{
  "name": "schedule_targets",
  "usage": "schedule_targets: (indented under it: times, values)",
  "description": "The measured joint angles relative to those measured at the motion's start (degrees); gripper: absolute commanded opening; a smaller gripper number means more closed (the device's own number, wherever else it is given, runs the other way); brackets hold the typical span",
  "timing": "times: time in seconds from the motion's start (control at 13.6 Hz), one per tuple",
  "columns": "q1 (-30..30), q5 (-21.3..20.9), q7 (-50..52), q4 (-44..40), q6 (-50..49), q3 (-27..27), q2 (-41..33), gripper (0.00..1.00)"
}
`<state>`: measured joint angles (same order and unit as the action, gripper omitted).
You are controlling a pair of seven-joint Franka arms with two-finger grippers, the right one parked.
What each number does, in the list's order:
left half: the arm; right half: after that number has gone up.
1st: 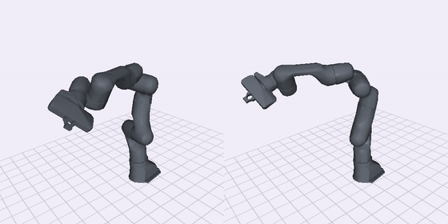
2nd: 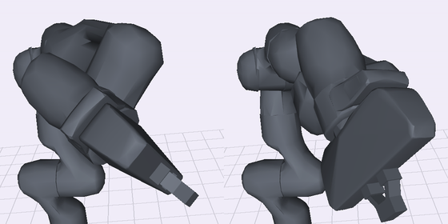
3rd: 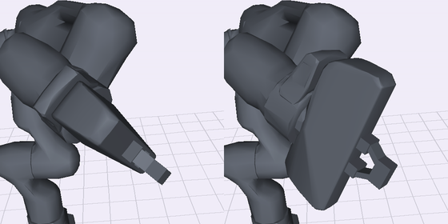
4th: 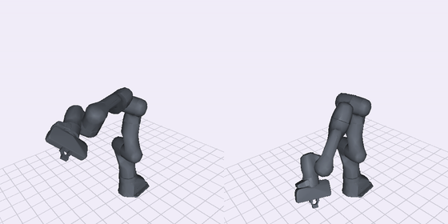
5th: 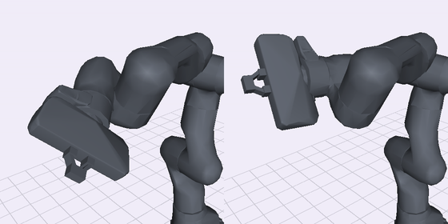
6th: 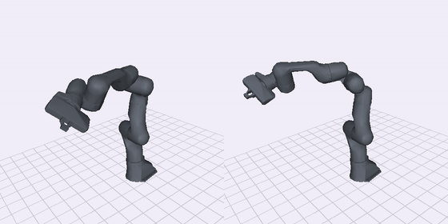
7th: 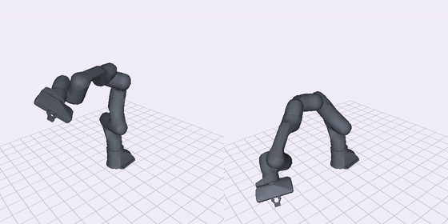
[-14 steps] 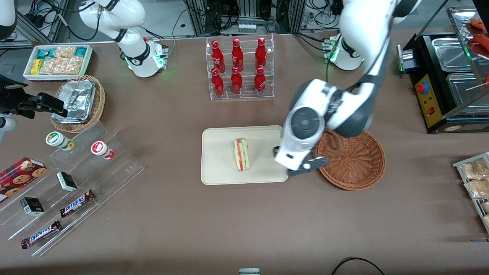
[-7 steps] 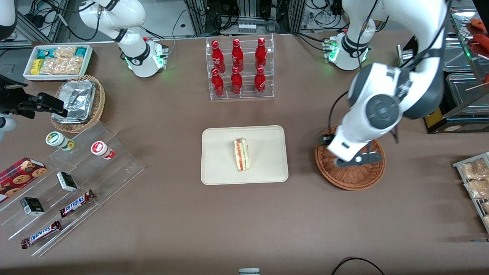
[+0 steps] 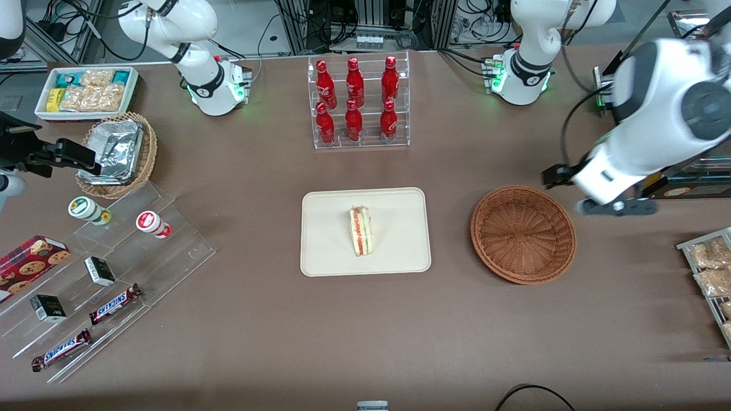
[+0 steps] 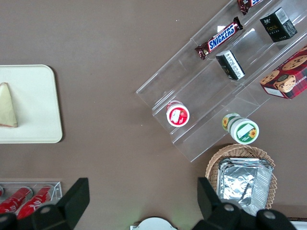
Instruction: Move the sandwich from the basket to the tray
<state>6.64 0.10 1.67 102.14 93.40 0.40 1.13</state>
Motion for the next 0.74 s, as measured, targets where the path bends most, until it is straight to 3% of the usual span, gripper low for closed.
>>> schedule_targets:
  times: [0.3,0.74]
  values:
    - [-5.61,0.06,-9.81,-5.03,-6.49,0.03,-2.69,1.0]
    - [-6.35,-0.03,-10.93,-10.15,-7.89,-0.07,-2.76,1.0]
